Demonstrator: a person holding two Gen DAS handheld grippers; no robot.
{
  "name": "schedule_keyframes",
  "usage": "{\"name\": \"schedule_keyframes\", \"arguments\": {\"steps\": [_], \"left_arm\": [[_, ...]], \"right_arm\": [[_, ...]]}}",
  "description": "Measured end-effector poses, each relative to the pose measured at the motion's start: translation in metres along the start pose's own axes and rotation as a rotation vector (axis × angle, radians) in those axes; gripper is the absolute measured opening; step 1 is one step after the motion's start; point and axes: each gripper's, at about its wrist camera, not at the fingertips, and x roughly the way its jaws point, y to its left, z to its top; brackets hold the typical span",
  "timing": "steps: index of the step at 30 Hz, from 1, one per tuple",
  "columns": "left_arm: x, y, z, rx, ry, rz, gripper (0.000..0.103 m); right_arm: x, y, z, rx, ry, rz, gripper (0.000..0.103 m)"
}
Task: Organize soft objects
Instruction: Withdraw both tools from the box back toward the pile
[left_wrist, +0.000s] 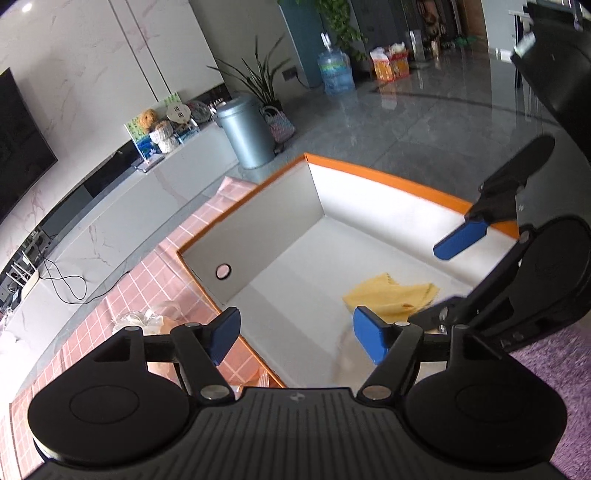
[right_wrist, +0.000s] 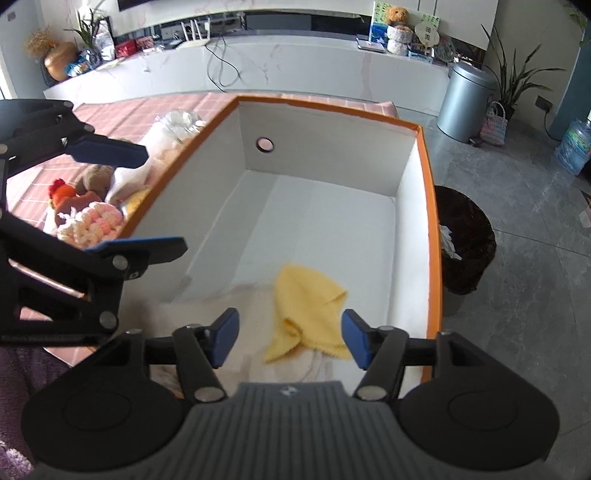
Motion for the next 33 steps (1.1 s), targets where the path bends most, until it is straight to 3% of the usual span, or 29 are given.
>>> {"name": "schedule_keyframes", "arguments": {"steps": [5,12,21,26,33], "left_arm": [[-0.013,0.011,-0.002,-0.06,-0.059,-0.017,0.082],[-0.024,0.019,-0.004,-0.097,-0.122,-0.011,0.084],[-0.036,0.039,-0.014,-0.243,-0.208,-0.05,0.088],[-0.05,0.05,-0.027,-0.304,-0.282,-0.024,0.088],[-0.066,0.068,-0.049,-0.39,-0.306,0.015,0.088]], "right_arm": [[-0.009,0.002,-0.001,0.014,-0.038,0.043,0.073],[-0.023,0.017,-0.001,-0.05,-0.095,-0.033,0.085],[-0.036,0.028,-0.003,-0.101,-0.143,-0.103,0.088],[-0.044,0.036,-0.005,-0.095,-0.196,-0.147,0.091],[-0.056,0.052,-0.008,-0.047,-0.321,-0.198,0.096]]}}
